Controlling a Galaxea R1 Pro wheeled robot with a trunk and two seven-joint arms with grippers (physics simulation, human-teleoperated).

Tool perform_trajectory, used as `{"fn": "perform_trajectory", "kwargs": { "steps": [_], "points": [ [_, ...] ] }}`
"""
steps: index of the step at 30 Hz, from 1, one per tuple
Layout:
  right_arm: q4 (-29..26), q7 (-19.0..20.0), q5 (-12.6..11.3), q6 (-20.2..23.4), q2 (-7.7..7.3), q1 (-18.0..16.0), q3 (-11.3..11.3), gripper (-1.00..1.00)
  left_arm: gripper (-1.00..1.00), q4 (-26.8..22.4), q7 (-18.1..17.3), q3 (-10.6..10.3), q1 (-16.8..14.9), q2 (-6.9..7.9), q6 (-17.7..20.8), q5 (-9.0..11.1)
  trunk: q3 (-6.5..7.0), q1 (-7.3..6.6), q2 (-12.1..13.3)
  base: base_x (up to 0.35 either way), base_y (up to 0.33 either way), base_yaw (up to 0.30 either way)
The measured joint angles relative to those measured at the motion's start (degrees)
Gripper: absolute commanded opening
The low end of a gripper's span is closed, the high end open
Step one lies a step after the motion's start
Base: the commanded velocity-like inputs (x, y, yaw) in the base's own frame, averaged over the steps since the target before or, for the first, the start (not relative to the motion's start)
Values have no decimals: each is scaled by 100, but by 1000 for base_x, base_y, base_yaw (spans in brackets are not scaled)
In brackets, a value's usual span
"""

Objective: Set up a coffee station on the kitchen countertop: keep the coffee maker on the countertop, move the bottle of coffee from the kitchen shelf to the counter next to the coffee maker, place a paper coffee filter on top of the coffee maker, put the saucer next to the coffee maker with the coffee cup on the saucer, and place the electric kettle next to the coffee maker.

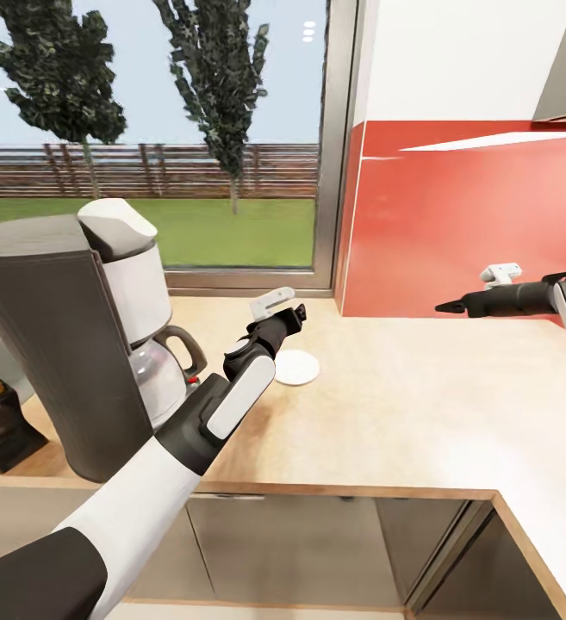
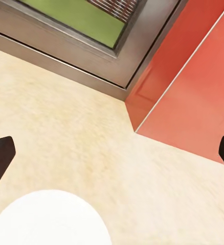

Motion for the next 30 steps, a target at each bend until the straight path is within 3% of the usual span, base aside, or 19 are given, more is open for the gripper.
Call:
{"fn": "perform_trajectory", "kwargs": {
  "steps": [30],
  "points": [
    [35, 0, -9, -5, 11, 53, 0, 100, 100, 9, -10, 0, 0, 0, 0, 0, 0, -1, 0, 61, 0, 0]
  ]
}}
